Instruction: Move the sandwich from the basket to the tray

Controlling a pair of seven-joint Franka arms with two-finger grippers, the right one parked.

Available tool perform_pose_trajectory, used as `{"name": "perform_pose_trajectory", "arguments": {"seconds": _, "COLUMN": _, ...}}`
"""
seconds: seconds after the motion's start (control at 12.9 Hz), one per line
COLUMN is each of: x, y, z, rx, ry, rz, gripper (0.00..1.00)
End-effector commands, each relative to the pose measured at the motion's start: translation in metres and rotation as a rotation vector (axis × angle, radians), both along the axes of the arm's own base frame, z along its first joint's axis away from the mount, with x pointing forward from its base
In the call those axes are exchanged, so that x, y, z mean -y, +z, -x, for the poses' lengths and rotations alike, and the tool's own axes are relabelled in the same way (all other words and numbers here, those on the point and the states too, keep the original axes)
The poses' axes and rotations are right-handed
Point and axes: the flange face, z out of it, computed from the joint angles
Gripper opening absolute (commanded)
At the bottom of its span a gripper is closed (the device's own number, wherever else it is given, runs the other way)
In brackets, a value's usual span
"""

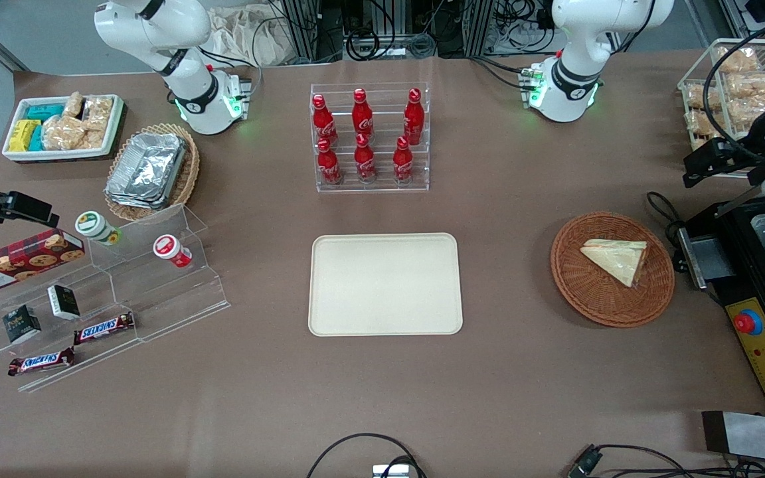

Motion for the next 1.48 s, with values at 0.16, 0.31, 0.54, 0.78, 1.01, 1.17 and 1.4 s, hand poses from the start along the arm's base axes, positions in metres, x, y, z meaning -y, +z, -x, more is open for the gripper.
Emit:
{"name": "perform_pose_trajectory", "arguments": {"seconds": 0.16, "x": 0.003, "y": 0.002, "z": -0.002, "rx": -0.005, "ry": 0.026, "rz": 0.008, "gripper": 1.00}}
{"name": "perform_pose_trajectory", "arguments": {"seconds": 0.31, "x": 0.001, "y": -0.007, "z": -0.007, "rx": -0.015, "ry": 0.161, "rz": -0.012, "gripper": 1.00}}
{"name": "perform_pose_trajectory", "arguments": {"seconds": 0.54, "x": -0.005, "y": -0.023, "z": -0.009, "rx": -0.050, "ry": 0.226, "rz": -0.009, "gripper": 1.00}}
{"name": "perform_pose_trajectory", "arguments": {"seconds": 0.78, "x": -0.034, "y": -0.052, "z": -0.010, "rx": -0.071, "ry": 0.275, "rz": -0.009, "gripper": 1.00}}
{"name": "perform_pose_trajectory", "arguments": {"seconds": 1.01, "x": -0.054, "y": -0.107, "z": 0.000, "rx": -0.041, "ry": 0.331, "rz": -0.009, "gripper": 1.00}}
{"name": "perform_pose_trajectory", "arguments": {"seconds": 1.17, "x": -0.078, "y": -0.136, "z": 0.006, "rx": -0.022, "ry": 0.406, "rz": 0.000, "gripper": 1.00}}
{"name": "perform_pose_trajectory", "arguments": {"seconds": 1.4, "x": -0.106, "y": -0.180, "z": 0.018, "rx": -0.035, "ry": 0.534, "rz": 0.051, "gripper": 1.00}}
